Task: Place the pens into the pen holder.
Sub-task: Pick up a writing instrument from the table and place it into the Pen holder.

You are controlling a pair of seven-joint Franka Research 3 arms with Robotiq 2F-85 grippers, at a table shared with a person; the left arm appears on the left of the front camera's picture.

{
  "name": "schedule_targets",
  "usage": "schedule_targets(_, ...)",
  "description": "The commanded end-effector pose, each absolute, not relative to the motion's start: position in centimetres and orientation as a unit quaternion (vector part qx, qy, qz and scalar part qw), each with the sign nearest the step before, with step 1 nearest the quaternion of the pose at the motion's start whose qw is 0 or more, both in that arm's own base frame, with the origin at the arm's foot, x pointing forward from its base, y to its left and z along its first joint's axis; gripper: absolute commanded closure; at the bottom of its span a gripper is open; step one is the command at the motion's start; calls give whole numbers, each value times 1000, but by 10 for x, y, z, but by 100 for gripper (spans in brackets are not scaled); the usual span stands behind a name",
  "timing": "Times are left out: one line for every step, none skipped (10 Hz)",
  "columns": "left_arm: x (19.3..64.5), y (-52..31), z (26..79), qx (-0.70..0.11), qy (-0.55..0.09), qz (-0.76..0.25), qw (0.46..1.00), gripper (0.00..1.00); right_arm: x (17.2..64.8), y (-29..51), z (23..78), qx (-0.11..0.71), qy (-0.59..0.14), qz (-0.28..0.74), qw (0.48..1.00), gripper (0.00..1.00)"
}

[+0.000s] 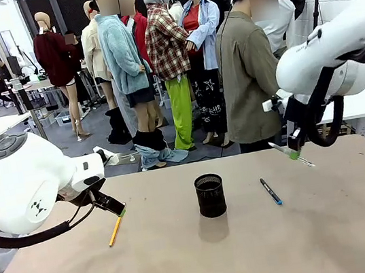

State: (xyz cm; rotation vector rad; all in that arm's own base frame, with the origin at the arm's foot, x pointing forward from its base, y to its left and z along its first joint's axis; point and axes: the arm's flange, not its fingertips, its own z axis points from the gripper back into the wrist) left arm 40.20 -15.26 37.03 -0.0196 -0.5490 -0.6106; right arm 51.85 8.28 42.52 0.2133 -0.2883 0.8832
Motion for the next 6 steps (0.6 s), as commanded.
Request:
schedule_targets(402, -151, 371, -10, -268, -295, 917, 0, 513, 90, 424, 211, -212, 495, 816, 100)
schedule_targets(402, -151, 371, -10, -268, -295, 917, 0, 517, 105, 430, 247, -244, 503, 791, 100)
schedule_targets(402, -151, 371, -10, -268, -295, 917, 0, 519, 123, 438, 280, -275, 529, 752, 100)
schedule_targets(402, -151, 371, -10, -268, -295, 917, 0, 517, 138, 443, 304, -293, 550, 721, 100)
schedule_targets(402, -151, 371, -10, -268, -295, 917, 0, 515, 153, 445, 329, -293, 576, 689, 100)
schedule_targets(402, -151, 371, -10, -268, -295, 917, 0, 517, 168, 444, 342, -297, 592, 667, 100)
